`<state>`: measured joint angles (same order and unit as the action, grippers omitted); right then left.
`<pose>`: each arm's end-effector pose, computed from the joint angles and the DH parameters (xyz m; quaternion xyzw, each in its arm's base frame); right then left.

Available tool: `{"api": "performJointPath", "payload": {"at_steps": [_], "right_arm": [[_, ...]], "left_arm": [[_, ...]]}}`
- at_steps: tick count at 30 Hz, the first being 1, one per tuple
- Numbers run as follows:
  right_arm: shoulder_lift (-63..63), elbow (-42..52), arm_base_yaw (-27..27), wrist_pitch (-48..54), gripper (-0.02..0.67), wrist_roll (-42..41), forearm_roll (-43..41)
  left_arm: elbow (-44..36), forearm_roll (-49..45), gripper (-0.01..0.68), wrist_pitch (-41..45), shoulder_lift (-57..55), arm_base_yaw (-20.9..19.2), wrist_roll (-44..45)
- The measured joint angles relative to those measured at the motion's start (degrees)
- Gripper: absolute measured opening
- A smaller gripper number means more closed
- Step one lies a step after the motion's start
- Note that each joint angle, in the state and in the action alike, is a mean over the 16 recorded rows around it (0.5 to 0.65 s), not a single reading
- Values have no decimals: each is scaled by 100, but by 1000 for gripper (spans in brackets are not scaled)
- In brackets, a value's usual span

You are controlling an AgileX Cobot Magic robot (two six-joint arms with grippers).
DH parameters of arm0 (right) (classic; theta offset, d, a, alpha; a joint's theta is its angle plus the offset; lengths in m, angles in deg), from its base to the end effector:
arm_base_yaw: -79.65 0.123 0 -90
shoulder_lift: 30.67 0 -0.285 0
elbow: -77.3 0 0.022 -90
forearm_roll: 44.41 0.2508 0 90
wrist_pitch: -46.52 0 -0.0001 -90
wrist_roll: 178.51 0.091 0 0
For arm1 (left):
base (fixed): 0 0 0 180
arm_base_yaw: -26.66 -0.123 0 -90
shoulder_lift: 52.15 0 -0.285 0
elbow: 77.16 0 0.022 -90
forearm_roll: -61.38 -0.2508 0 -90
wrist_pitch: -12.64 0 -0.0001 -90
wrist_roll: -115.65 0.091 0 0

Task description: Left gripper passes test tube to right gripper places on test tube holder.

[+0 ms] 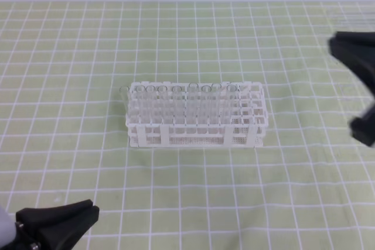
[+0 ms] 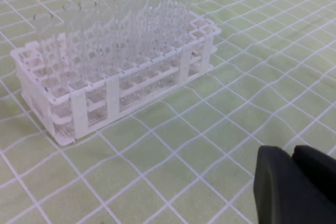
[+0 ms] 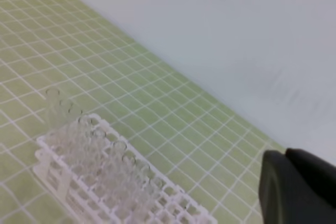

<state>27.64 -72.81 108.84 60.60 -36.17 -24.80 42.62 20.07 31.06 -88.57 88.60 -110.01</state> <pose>0.1615 0.0988 0.3772 -0.3370 0.6969 0.0899 0.6266 0.0665 -0.0842 0.2536 0.3320 0.7500 -0.2437 0.5176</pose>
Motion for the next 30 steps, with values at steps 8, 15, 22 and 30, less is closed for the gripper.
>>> {"api": "performJointPath", "payload": {"at_steps": [8,15,22,30], "right_arm": [[-1317,608,-1109,557,-15,52,-68],[-2829,1878,-2240,393,-16,299,-34],[-3968,3274,-2843,-153,-15,555,154],[-4490,4314,-2979,-514,-14,1299,-93]], "left_arm": [[0,0,38,6,-4,0,0],[0,0,38,13,-5,0,0],[1,-6,38,13,-12,-1,0],[0,-2,38,27,-11,-1,0]]}}
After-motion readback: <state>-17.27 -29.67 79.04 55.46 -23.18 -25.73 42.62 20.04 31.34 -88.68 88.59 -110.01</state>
